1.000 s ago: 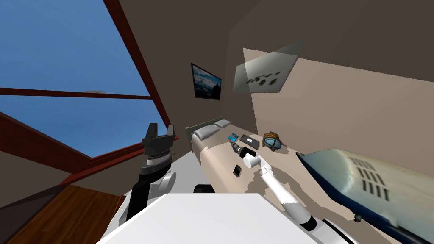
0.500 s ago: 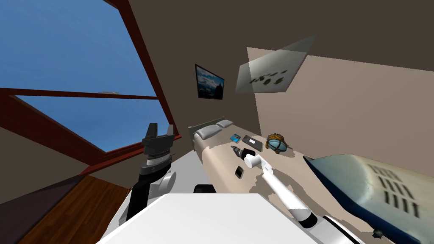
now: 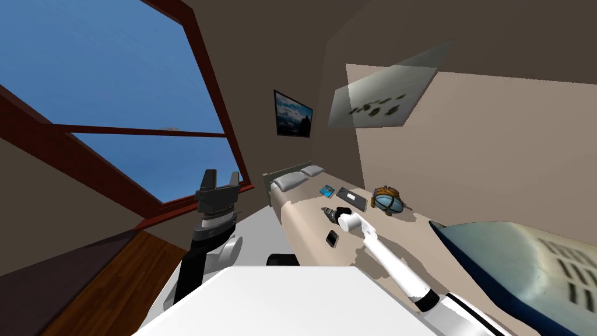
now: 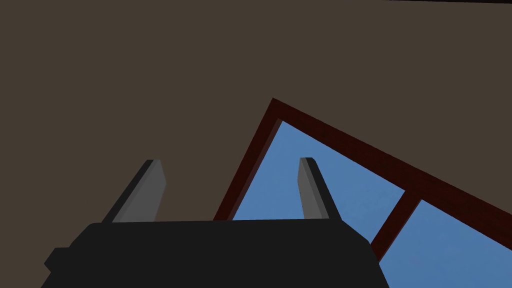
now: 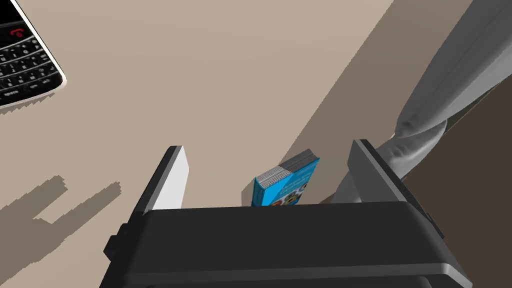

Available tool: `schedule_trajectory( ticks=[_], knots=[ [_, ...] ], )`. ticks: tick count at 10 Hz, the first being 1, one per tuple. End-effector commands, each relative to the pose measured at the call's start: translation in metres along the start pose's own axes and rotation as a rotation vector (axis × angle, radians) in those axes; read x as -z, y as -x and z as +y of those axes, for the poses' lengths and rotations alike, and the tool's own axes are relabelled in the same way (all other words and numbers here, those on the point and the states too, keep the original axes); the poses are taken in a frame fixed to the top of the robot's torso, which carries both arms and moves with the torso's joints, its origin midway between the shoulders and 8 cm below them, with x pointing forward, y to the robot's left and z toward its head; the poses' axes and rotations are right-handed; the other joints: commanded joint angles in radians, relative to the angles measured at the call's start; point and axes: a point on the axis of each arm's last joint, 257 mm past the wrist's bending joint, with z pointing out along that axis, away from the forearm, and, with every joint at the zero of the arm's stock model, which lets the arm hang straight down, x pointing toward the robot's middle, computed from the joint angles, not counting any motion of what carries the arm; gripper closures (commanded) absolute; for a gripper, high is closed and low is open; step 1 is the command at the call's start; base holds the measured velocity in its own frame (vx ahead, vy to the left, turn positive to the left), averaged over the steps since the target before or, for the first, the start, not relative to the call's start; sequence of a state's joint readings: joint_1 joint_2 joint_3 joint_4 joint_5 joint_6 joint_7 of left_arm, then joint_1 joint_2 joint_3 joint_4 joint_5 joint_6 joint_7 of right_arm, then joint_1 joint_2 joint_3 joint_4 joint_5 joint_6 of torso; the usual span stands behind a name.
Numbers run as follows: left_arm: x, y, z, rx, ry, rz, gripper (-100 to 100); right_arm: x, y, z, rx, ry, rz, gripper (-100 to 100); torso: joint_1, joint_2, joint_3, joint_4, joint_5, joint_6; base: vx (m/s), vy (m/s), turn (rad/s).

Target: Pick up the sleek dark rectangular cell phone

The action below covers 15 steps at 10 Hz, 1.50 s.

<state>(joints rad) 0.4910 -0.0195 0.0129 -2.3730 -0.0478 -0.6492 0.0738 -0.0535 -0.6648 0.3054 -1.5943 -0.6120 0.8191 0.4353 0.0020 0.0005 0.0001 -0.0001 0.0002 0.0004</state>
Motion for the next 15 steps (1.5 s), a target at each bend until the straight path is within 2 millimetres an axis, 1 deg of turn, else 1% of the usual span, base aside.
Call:
schedule_trajectory(
  ticks=[1, 2, 4, 5, 6, 7, 8, 9, 11, 12, 14, 15],
  knots=[
    [0.0, 0.0, 0.0, 0.0, 0.0, 0.0, 0, -0.001, -0.001, -0.045, 0.008, -0.106, 0.035, -100, 0.0, 0.0, 0.0, 0.0, 0.0, 0.0, -0.021, 0.036, 0.206],
    [0.0, 0.0, 0.0, 0.0, 0.0, 0.0, 0, -0.001, -0.002, -0.048, 0.008, -0.117, 0.041, -100, 0.001, 0.001, 0.0, 0.0, 0.0, 0.0, -0.014, 0.027, 0.062],
    [0.0, 0.0, 0.0, 0.0, 0.0, 0.0, 0, 0.001, -0.007, -0.1, 0.01, -0.25, 0.09, -100, 0.0, 0.001, 0.0, 0.0, 0.0, 0.0, -0.019, 0.034, 0.139],
    [0.0, 0.0, 0.0, 0.0, 0.0, 0.0, 0, 0.004, -0.009, -0.122, 0.011, -0.305, 0.112, -100, 0.001, 0.001, 0.001, 0.0, 0.0, 0.0, -0.022, 0.052, 0.201],
    [0.0, 0.0, 0.0, 0.0, 0.0, 0.0, 0, 0.005, -0.011, -0.126, 0.009, -0.318, 0.119, -100, 0.002, 0.001, 0.001, 0.0, 0.0, 0.0, -0.01, 0.034, 0.032],
    [0.0, 0.0, 0.0, 0.0, 0.0, 0.0, 0, 0.009, -0.014, -0.148, 0.008, -0.376, 0.144, -100, 0.001, 0.0, 0.0, 0.0, 0.0, 0.001, -0.004, 0.032, 0.091],
    [0.0, 0.0, 0.0, 0.0, 0.0, 0.0, 0, 0.009, -0.014, -0.148, 0.008, -0.376, 0.144, -100, 0.001, 0.0, 0.0, 0.0, 0.0, 0.0, -0.002, 0.019, 0.042],
    [0.0, 0.0, 0.0, 0.0, 0.0, 0.0, 0, 0.014, -0.017, -0.168, 0.005, -0.428, 0.169, -100, 0.0, 0.0, 0.0, 0.0, 0.0, 0.0, -0.002, 0.023, 0.09],
    [0.0, 0.0, 0.0, 0.0, 0.0, 0.0, 0, 0.024, -0.024, -0.2, 0.0, -0.514, 0.213, -100, 0.001, -0.001, 0.0, 0.0, 0.0, 0.0, 0.004, 0.04, 0.124],
    [0.0, 0.0, 0.0, 0.0, 0.0, 0.0, 0, 0.029, -0.026, -0.213, -0.003, -0.548, 0.232, -100, 0.001, -0.001, 0.0, 0.0, 0.0, 0.0, 0.01, 0.047, 0.126],
    [0.0, 0.0, 0.0, 0.0, 0.0, 0.0, 0, 0.036, -0.031, -0.23, -0.008, -0.596, 0.26, -100, 0.002, -0.001, 0.0, 0.0, 0.001, 0.0, 0.015, 0.041, 0.087],
    [0.0, 0.0, 0.0, 0.0, 0.0, 0.0, 0, 0.034, -0.028, -0.223, -0.007, -0.58, 0.25, -100, 0.001, -0.001, -0.001, 0.0, 0.0, 0.0, 0.008, 0.014, 0.012]
  ],
)
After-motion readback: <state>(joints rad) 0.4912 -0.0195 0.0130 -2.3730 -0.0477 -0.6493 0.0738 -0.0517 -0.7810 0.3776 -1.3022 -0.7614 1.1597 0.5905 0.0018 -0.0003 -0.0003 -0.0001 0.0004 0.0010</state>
